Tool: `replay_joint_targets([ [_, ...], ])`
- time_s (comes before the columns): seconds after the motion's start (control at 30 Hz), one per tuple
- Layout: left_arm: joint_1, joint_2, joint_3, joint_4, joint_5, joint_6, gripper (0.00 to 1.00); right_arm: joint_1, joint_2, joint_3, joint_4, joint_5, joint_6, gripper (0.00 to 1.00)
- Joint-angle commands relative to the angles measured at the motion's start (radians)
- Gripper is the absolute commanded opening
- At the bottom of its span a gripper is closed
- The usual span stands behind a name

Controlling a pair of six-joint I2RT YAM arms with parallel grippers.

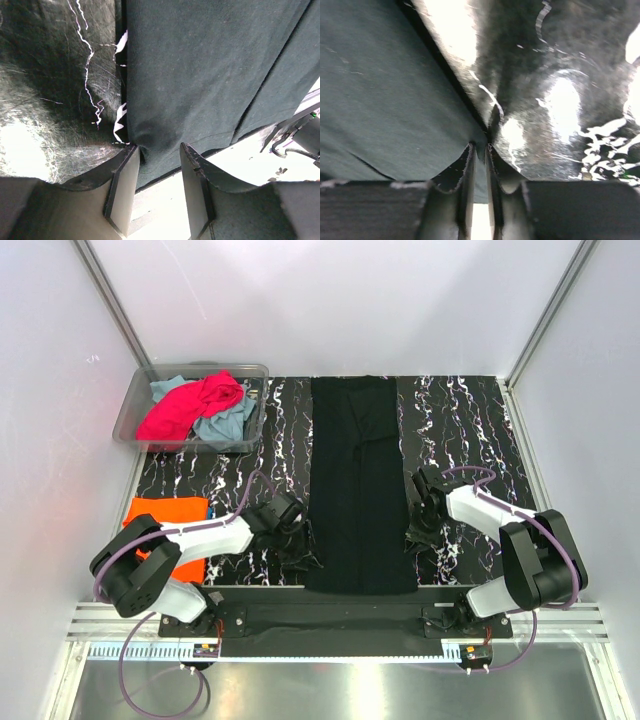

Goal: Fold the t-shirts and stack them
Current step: Fold the tshirt

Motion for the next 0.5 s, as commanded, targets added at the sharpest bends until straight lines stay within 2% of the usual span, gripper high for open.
replay_joint_targets([
  [0.0,-0.001,0.017,0.009,-0.057,-0.117,0.023,0.45,0.0,0.0,-0.008,0.099,-0.019,0.001,0.16],
  [0.23,0.002,0.024,0.008,-0.068,-0.125,0.034,0.44,0.0,-0.036,-0.011,0.078,-0.009,0.02,0.14],
  [0.43,0.007,0.035,0.006,-0.091,-0.14,0.029,0.36,0.0,-0.025,0.001,0.061,-0.005,0.018,0.14],
  [0.47,0.007,0.024,0.005,-0.115,-0.151,0.024,0.37,0.0,-0.027,0.001,0.058,-0.007,0.018,0.15],
])
